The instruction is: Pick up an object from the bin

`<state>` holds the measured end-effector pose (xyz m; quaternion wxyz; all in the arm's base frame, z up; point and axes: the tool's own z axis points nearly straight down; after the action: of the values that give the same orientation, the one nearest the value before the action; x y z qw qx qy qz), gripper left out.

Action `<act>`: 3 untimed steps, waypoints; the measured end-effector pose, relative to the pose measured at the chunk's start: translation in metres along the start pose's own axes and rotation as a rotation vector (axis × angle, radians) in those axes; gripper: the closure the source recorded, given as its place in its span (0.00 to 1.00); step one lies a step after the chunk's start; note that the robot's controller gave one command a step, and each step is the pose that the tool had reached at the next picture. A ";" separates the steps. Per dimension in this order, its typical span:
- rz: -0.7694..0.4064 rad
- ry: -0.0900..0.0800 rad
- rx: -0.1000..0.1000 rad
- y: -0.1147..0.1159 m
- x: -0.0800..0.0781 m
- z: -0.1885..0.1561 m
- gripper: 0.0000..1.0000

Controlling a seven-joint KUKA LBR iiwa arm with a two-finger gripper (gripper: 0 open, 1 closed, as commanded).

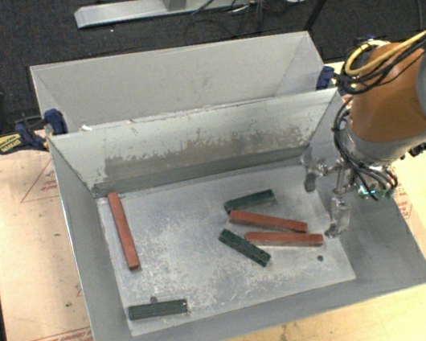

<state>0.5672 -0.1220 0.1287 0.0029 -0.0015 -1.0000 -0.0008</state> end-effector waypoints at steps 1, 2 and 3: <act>-0.003 -0.007 0.001 0.000 -0.002 -0.004 0.00; -0.012 -0.006 0.001 -0.008 0.070 0.059 1.00; -0.013 -0.006 0.001 -0.008 0.070 0.059 1.00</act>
Offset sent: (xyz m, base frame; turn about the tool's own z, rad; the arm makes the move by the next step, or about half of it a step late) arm -0.0713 -0.0087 -0.0587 -0.0113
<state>0.4964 -0.1299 0.0697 -0.0003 0.0048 -1.0000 -0.0003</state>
